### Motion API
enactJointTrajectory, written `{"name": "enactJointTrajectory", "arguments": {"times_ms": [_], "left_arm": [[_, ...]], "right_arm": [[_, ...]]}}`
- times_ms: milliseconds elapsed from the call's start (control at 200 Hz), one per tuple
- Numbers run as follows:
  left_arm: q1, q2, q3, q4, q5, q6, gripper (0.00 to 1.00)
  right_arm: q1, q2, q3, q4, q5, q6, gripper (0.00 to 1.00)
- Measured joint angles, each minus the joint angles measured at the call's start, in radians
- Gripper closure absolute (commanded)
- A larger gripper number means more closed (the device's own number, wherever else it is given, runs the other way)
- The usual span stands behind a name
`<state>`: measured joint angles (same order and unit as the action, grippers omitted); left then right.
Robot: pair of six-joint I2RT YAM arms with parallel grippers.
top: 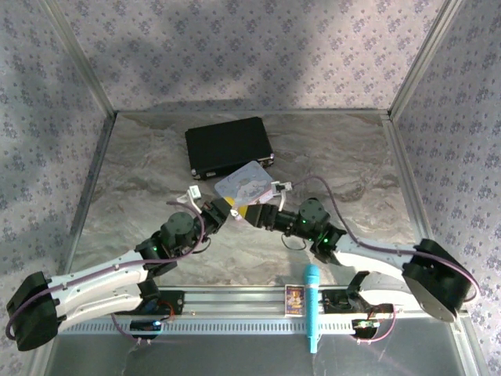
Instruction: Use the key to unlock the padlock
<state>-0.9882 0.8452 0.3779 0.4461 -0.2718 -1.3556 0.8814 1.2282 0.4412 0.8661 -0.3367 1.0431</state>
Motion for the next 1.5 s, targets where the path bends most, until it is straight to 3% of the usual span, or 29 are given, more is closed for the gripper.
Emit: {"name": "enactJointTrajectory", "arguments": {"times_ms": [350,615,715,1074,1219,1499], "left_arm": [[0.0,-0.035,-0.024,0.053,-0.033,-0.008,1.0],[0.0,-0.055,-0.028,0.052,-0.042,-0.008,1.0],[0.0,-0.055,-0.028,0.053,-0.044,-0.009,1.0],[0.0,-0.06,-0.028,0.051,-0.058,-0.019,1.0],[0.0,-0.06,-0.028,0.052,-0.058,-0.019,1.0],[0.0,-0.06,-0.028,0.053,-0.058,-0.02,1.0]], "right_arm": [[0.032,0.155,0.052,0.18,-0.039,0.098,0.65],[0.036,0.171,0.053,0.245,-0.044,0.121,0.72],[0.036,0.171,0.053,0.256,-0.045,0.127,0.83],[0.044,0.18,0.047,0.267,-0.045,0.132,0.8],[0.046,0.18,0.045,0.268,-0.044,0.132,0.84],[0.046,0.18,0.04,0.268,-0.04,0.131,1.0]]}}
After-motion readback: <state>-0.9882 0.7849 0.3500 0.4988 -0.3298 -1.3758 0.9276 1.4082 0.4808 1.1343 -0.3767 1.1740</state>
